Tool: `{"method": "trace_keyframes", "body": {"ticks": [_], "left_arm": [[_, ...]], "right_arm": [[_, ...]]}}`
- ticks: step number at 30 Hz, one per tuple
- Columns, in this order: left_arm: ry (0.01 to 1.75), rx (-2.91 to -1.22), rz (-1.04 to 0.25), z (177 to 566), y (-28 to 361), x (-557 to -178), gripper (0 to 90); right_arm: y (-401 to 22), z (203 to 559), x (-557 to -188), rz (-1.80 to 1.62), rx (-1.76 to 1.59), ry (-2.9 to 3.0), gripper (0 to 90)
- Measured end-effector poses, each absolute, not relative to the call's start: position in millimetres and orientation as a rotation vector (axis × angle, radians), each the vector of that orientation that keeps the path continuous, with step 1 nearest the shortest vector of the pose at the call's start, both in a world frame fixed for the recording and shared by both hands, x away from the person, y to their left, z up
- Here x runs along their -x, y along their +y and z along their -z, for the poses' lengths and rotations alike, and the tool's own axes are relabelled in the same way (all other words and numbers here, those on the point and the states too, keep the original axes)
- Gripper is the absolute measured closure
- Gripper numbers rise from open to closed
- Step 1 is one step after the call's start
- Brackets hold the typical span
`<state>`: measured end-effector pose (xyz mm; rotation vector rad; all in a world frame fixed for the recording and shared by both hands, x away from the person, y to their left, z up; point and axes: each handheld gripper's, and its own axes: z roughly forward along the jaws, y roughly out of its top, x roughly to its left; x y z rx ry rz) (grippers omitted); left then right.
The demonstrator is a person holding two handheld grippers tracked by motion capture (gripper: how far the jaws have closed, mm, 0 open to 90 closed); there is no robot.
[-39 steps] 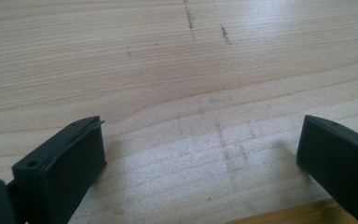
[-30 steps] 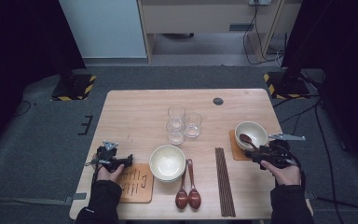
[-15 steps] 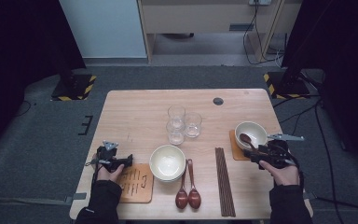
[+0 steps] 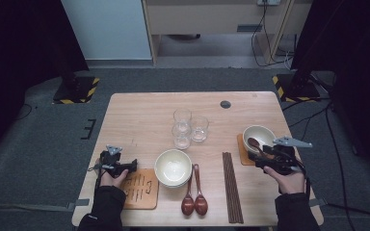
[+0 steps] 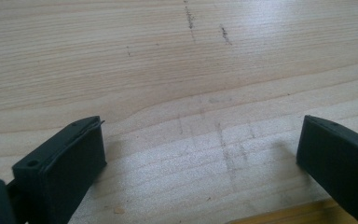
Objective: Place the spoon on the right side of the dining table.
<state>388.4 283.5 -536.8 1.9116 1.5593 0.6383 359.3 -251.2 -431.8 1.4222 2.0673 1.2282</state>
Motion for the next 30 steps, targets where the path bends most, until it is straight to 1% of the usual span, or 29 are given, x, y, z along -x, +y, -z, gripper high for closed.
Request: {"method": "trace_keyframes", "body": {"ticks": [9, 25, 30], "left_arm": [[1.55, -1.909, -0.641, 536, 287, -387, 4.6], [1.558, -1.912, -0.643, 537, 287, -388, 1.0], [1.558, -1.914, -0.644, 537, 287, -388, 0.7]], "right_arm": [[-229, 439, -355, -1.225, -1.378, 2.112, 32.6], [-217, 466, -346, -1.133, -1.376, 2.141, 34.9], [-214, 468, -344, -1.128, -1.36, 2.154, 35.0]]}}
